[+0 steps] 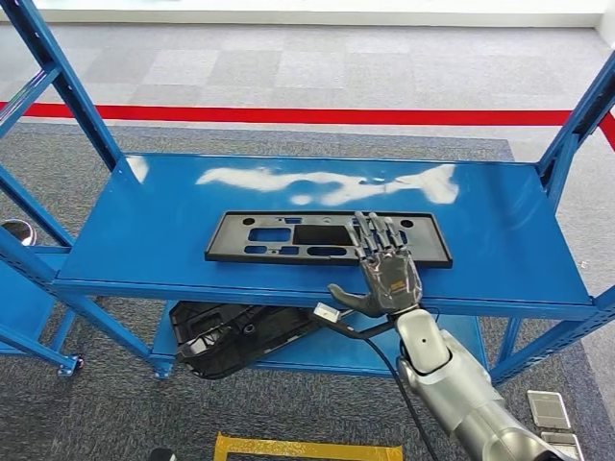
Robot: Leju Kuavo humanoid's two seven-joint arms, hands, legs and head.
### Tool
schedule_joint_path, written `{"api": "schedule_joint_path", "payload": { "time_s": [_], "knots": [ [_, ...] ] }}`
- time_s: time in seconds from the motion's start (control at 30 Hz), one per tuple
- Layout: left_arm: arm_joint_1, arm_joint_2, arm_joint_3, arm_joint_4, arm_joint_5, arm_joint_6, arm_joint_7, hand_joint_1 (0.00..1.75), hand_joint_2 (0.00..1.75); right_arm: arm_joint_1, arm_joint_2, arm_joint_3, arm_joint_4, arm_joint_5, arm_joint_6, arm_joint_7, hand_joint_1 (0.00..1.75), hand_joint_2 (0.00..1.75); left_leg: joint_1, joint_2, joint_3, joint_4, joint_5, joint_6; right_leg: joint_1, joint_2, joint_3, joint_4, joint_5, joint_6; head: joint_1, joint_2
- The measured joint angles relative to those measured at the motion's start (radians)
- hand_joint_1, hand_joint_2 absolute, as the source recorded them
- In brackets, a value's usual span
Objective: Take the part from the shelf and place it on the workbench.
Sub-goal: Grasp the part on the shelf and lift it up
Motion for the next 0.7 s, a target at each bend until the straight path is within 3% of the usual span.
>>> {"api": "schedule_joint_path", "payload": {
  "time_s": [0.7],
  "knots": [
    [-0.001, 0.000, 0.027, 0.002, 0.013, -0.011, -0.002, 0.00, 0.00, 0.014, 0.013, 0.000, -0.015, 0.000, 0.011, -0.056, 0.00, 0.00, 0.000, 0.000, 0.000, 0.000, 0.000, 0.000, 0.000, 0.000, 0.000, 0.000, 0.000, 0.000, 0.000, 0.000]
  ]
}}
